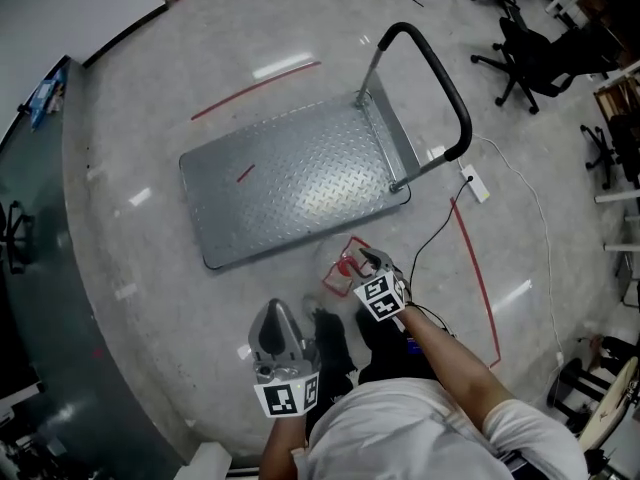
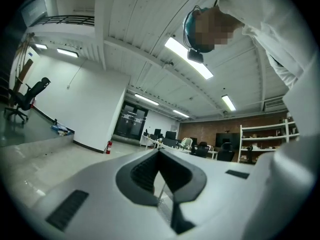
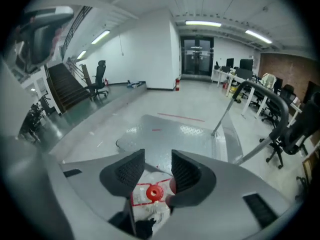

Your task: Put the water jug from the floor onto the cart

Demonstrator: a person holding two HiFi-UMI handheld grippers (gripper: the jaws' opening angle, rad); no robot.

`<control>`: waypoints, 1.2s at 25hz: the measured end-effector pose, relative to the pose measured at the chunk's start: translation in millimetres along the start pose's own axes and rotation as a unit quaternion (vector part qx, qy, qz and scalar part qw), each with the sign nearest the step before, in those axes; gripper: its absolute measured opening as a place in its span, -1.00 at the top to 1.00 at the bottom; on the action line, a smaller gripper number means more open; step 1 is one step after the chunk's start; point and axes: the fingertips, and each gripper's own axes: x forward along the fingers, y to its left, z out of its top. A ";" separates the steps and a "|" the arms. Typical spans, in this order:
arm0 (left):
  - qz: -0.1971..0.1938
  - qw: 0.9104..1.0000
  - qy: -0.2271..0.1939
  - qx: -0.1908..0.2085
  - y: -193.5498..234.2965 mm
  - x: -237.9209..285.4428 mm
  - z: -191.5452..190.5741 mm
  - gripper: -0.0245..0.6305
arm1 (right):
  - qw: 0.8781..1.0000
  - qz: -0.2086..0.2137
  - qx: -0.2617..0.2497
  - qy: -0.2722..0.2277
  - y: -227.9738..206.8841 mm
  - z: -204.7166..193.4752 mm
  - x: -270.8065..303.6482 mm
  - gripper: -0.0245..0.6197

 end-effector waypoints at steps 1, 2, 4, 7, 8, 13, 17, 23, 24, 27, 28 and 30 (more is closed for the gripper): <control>0.004 1.000 0.002 -0.001 5.3 2.4 -6.2 0.92 | 1.000 0.004 0.000 0.025 1.2 -18.1 16.2 0.41; 0.006 1.000 0.004 -0.002 9.4 4.3 -13.3 0.92 | 0.999 0.008 -0.001 0.051 1.5 -37.1 31.7 0.38; 0.007 1.000 0.010 -0.004 15.1 6.3 -30.0 0.92 | 0.995 0.019 -0.005 0.100 1.4 -72.5 59.4 0.33; 0.011 0.999 0.030 -0.010 16.5 1.4 -55.0 0.92 | 0.987 0.042 -0.010 0.154 5.2 -112.2 87.2 0.26; 0.013 0.999 0.039 -0.013 15.1 -2.5 -62.0 0.92 | 0.985 0.049 -0.009 0.167 7.4 -123.7 93.0 0.26; 0.017 0.997 0.072 -0.027 13.5 -13.1 -99.1 0.92 | 0.973 0.060 0.015 0.221 12.4 -176.3 127.2 0.23; 0.015 0.995 0.087 -0.035 16.4 -18.1 -120.2 0.92 | 0.966 0.060 0.034 0.251 18.8 -204.2 151.0 0.18; 0.026 0.994 0.101 -0.043 23.8 -28.1 -137.9 0.92 | 0.957 0.054 0.027 0.284 27.8 -230.5 172.2 0.09; 0.029 0.993 0.102 -0.045 24.5 -29.6 -138.8 0.92 | 0.957 0.051 0.025 0.286 27.1 -232.6 174.3 0.09; 0.033 0.993 0.106 -0.047 25.1 -34.3 -142.5 0.92 | 0.957 0.056 0.028 0.283 26.8 -235.0 180.2 0.06; 0.034 0.993 0.107 -0.047 25.5 -35.6 -144.5 0.92 | 0.957 0.060 0.029 0.282 27.3 -234.8 183.0 0.04; 0.036 0.992 0.109 -0.046 28.3 -37.6 -148.0 0.92 | 0.956 0.062 0.024 0.285 28.5 -235.6 188.4 0.02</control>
